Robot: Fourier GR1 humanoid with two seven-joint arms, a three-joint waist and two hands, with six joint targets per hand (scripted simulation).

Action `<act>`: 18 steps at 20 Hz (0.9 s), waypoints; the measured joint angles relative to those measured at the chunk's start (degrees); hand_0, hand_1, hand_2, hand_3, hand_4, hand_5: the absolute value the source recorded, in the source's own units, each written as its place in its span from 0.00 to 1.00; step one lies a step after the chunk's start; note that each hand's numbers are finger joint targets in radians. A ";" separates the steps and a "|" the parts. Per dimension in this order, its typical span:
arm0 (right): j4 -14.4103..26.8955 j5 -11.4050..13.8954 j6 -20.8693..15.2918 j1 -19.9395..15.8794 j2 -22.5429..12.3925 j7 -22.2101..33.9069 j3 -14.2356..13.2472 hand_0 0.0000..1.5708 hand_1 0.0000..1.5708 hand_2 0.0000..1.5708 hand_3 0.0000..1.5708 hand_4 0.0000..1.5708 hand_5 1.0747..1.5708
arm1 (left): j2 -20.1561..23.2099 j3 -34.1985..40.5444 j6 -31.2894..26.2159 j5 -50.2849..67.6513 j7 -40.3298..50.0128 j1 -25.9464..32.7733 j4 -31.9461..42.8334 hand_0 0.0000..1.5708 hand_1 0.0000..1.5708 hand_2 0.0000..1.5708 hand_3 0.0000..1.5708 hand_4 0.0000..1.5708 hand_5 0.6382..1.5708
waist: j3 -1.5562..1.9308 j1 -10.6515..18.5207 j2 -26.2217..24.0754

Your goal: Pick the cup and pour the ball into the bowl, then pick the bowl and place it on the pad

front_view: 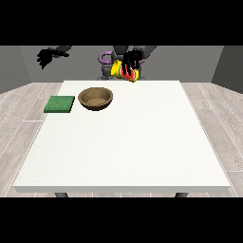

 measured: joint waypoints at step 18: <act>3.51 0.18 -0.43 -1.80 -0.16 0.50 -0.15 0.00 0.00 0.00 0.00 0.00 1.00 | -8.59 -20.50 -20.05 -27.15 3.53 -5.89 4.14 0.92 0.92 1.00 1.00 0.98 0.53 | -0.13 1.81 -0.90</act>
